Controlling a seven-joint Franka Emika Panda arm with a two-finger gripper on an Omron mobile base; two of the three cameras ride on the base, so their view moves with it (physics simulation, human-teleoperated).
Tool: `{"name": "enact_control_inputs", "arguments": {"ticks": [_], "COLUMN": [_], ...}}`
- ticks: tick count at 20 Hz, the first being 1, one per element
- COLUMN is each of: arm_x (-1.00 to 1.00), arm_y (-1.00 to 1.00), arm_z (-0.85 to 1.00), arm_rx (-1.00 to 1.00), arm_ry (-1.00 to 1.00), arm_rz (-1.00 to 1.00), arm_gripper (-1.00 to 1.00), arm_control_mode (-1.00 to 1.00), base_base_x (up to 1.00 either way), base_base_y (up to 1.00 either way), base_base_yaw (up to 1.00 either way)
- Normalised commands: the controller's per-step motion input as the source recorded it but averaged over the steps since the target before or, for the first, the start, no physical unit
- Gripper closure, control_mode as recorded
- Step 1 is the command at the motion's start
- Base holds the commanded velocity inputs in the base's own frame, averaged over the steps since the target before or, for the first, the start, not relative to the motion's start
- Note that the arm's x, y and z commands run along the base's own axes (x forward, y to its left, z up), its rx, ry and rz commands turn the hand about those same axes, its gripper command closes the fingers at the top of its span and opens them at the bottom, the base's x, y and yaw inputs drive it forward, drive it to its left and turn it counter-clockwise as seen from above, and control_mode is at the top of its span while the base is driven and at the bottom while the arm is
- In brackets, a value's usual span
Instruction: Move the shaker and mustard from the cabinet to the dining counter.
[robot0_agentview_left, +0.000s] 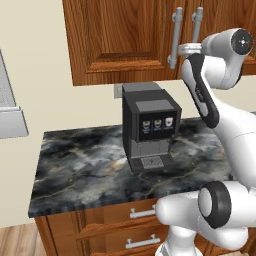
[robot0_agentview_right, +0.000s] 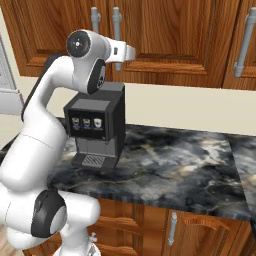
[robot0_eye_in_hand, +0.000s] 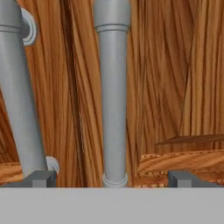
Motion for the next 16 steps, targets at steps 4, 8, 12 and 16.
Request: {"name": "enact_control_inputs", "arguments": {"ticks": [4, 8, 12, 16], "arm_x": [0.59, 0.56, 0.52, 0.51], "arm_y": [0.00, 0.00, 0.00, 0.00], "arm_z": [-0.02, -0.12, -0.21, -0.27], "arm_rx": [0.00, 0.00, 0.00, 0.00], "arm_ry": [0.00, 0.00, 0.00, 0.00], "arm_rz": [0.00, 0.00, 0.00, 0.00], "arm_gripper": [-1.00, -1.00, -1.00, -1.00], "arm_control_mode": [-1.00, -1.00, -1.00, -1.00], "base_base_x": [0.00, 0.00, 0.00, 0.00], "base_base_y": [0.00, 0.00, 0.00, 0.00], "base_base_yaw": [0.00, 0.00, 0.00, 0.00]}}
